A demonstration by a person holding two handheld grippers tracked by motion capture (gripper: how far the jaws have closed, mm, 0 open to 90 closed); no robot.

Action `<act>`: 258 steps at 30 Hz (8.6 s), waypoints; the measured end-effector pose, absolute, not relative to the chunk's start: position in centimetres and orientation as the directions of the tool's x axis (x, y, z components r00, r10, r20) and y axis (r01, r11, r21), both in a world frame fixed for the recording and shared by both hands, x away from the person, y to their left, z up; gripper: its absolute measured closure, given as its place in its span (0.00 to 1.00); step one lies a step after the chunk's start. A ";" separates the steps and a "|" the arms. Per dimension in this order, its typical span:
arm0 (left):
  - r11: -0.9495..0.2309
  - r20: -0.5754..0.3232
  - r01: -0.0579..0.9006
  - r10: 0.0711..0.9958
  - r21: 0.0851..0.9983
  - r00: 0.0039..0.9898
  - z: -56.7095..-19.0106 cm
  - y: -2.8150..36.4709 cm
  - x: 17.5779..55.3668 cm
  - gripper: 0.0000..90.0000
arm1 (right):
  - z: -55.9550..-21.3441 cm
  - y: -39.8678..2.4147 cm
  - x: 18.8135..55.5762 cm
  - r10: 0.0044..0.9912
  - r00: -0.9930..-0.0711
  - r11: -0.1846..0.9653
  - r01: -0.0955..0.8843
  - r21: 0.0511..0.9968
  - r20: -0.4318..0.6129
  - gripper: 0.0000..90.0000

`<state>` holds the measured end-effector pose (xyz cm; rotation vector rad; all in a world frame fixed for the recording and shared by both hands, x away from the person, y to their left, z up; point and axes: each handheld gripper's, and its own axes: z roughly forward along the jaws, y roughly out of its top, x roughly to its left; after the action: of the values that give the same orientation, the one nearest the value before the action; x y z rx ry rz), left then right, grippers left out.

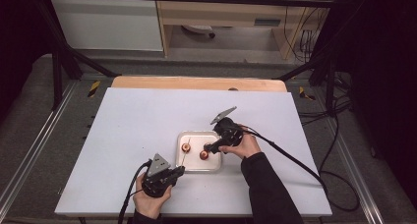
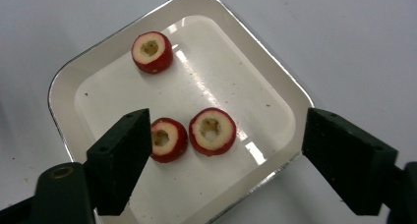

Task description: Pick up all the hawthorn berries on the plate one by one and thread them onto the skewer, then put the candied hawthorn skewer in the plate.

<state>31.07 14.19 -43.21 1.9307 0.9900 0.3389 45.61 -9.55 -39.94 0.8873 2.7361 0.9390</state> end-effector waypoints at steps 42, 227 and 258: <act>-0.286 -0.151 0.509 0.740 0.812 0.656 -43.5 14.1 31.2 0.99 | -42.0 -7.5 47.8 0.563 -0.813 0.702 0.565 0.435 0.147 0.59; -0.201 -0.162 0.477 0.772 0.855 0.615 -43.2 15.8 31.6 0.99 | -38.6 -12.1 41.3 0.576 -0.815 0.627 0.487 0.608 0.060 0.04; -0.196 -0.172 0.503 0.786 0.842 0.594 -43.8 17.4 31.6 0.99 | -40.2 -4.8 44.4 0.574 -0.813 0.751 0.570 0.333 0.095 0.31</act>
<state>31.55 17.36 -43.80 1.8578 1.0401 0.3677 44.40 -4.81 -40.24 0.9563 2.9275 0.5499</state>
